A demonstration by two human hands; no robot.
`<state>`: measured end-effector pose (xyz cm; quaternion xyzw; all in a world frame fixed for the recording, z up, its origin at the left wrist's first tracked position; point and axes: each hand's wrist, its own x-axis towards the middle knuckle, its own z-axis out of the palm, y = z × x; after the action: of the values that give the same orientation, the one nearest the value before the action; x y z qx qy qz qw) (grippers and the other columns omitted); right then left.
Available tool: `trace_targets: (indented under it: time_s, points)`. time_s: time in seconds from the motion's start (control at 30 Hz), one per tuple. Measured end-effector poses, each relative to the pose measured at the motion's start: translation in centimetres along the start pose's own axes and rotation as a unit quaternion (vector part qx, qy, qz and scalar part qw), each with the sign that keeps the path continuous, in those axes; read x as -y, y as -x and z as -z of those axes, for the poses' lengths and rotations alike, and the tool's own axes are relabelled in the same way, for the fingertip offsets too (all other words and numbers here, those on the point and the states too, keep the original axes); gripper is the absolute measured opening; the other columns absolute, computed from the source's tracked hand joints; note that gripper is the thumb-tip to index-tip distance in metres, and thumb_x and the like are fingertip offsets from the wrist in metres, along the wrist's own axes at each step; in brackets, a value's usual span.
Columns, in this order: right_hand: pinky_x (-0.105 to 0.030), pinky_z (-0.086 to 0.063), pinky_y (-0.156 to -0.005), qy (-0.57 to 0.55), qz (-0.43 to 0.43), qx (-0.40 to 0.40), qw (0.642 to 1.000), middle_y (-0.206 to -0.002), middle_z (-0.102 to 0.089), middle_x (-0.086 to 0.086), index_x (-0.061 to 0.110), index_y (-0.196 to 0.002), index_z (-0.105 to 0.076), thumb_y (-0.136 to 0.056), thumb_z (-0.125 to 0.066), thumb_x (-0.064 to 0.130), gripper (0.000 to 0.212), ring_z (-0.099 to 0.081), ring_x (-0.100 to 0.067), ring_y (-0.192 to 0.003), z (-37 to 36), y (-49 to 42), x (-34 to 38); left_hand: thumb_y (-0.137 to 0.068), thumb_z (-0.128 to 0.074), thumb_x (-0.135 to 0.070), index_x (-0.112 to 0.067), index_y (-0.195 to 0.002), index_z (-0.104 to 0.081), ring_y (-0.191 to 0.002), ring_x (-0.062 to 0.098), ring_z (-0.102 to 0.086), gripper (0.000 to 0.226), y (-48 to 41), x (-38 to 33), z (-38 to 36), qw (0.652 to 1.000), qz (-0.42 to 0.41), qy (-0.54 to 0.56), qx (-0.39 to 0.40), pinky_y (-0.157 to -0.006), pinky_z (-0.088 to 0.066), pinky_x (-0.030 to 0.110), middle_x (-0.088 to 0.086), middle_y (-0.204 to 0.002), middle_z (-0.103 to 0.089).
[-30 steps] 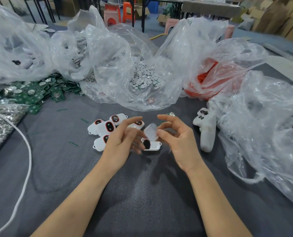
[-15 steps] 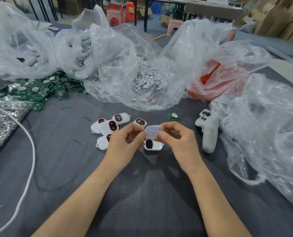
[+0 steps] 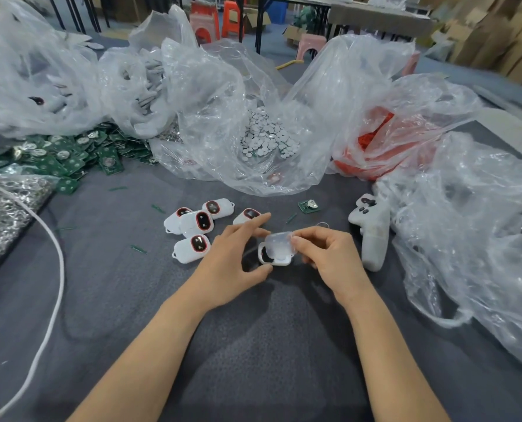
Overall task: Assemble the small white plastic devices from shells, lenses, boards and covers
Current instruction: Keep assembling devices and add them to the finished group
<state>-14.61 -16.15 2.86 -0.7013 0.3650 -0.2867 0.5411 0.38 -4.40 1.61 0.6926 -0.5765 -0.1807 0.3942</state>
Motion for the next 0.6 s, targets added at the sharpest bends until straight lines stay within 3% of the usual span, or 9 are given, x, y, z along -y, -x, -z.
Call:
trace_targets:
  time_s: [0.23,0.6]
  points:
    - [-0.008,-0.041,-0.054,0.049,0.012,0.0,0.999,-0.06,-0.068,0.012,0.023,-0.078,-0.073,-0.083,-0.07,0.008,0.015,-0.053,0.005,-0.05,-0.41,0.06,0.01,-0.081,-0.072,-0.015,-0.049,-0.134,-0.021,-0.121,0.005,-0.039,0.08,-0.1,-0.08,0.32,1.0,-0.008,0.002,0.005,-0.108,-0.03,0.044,-0.035,-0.111,-0.05]
    - [-0.007,-0.043,-0.061,0.1,0.002,0.01,0.995,-0.079,-0.073,0.005,0.018,-0.091,-0.074,-0.083,-0.07,0.008,0.013,-0.063,0.006,-0.066,-0.62,-0.06,-0.33,-0.083,-0.07,-0.018,-0.049,-0.134,-0.024,-0.118,0.001,-0.039,0.076,-0.07,0.19,0.13,1.0,-0.004,0.002,0.0,-0.106,-0.032,0.04,-0.026,-0.115,-0.058]
